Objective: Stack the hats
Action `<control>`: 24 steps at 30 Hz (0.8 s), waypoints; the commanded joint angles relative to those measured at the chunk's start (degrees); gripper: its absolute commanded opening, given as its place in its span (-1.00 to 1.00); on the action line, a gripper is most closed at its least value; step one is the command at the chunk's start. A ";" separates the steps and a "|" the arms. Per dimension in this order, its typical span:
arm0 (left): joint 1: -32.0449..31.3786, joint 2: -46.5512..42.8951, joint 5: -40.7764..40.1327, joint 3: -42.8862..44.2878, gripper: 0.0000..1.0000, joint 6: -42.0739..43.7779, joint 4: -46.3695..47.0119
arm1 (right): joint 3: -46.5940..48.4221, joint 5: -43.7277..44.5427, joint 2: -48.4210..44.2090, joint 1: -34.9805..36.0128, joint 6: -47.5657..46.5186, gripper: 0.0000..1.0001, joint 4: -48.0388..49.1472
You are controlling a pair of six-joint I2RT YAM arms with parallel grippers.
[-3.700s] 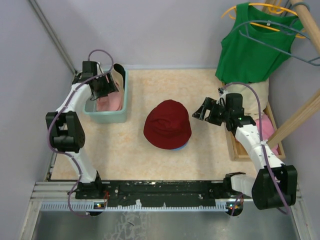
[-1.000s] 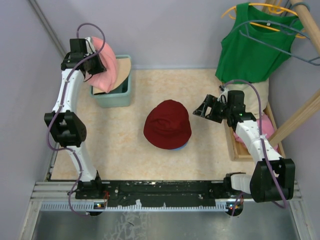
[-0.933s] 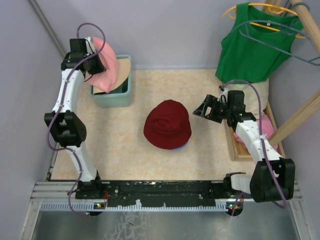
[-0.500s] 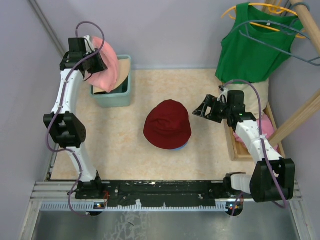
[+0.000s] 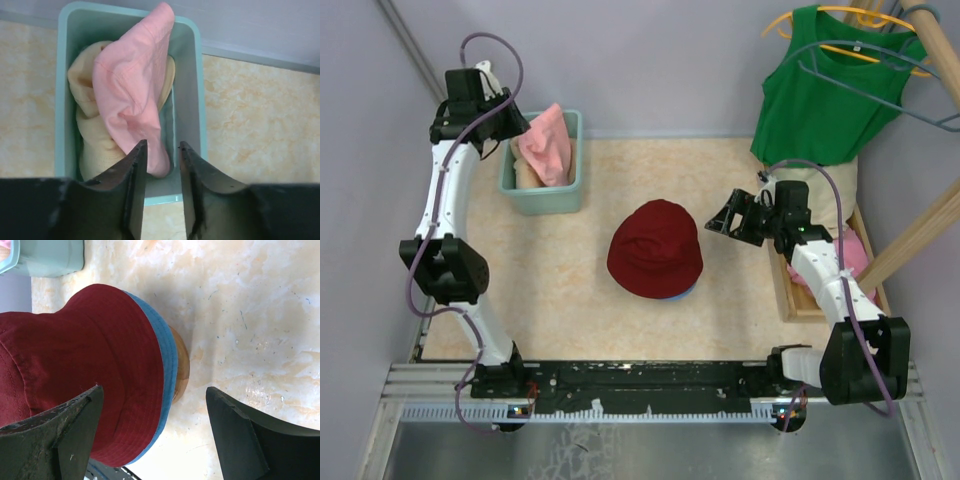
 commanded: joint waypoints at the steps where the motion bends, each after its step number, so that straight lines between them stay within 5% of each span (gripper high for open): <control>1: 0.32 -0.84 -0.52 -1.55 0.08 0.95 -0.26 | -0.42 -1.09 -0.99 0.08 -0.13 0.67 1.87; 4: 0.31 -0.29 0.67 -3.10 0.28 0.48 -0.26 | -1.02 -0.85 -1.64 0.09 -0.11 0.67 1.75; 24: 0.28 5.13 -0.43 -8.87 0.30 -4.06 -0.52 | -1.55 1.18 -3.61 0.04 -0.38 0.68 0.03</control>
